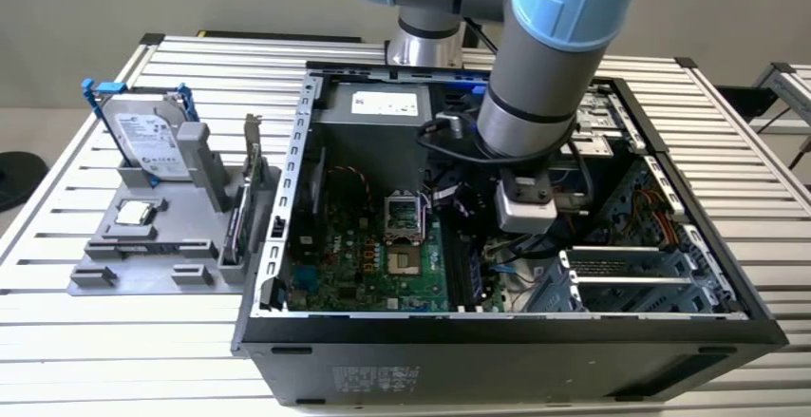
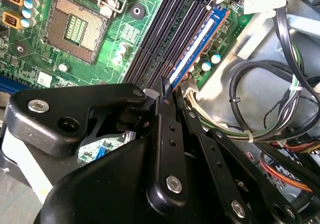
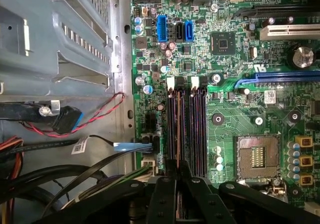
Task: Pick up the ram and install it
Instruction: 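Insert the ram into the slot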
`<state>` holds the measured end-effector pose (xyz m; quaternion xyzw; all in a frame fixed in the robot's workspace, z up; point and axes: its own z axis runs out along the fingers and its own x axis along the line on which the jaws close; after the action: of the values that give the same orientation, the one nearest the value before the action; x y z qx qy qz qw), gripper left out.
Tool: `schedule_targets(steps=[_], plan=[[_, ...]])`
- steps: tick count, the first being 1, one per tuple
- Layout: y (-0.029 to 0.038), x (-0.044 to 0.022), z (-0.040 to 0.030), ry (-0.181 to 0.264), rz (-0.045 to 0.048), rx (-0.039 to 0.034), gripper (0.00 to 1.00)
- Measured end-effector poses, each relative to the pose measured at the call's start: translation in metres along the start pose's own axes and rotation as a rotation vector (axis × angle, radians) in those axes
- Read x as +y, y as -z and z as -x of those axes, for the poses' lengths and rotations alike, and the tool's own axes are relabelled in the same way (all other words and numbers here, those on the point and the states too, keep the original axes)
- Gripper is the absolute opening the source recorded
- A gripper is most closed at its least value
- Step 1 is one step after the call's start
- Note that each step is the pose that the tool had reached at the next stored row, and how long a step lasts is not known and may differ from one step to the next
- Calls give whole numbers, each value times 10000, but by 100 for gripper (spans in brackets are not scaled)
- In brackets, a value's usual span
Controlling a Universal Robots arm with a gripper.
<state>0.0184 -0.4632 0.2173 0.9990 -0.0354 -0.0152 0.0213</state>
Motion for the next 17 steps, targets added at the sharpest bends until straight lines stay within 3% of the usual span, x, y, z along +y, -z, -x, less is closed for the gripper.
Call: schedule_targets(steps=[17], plan=[[-24,-1,-1,1,-2,1,0]])
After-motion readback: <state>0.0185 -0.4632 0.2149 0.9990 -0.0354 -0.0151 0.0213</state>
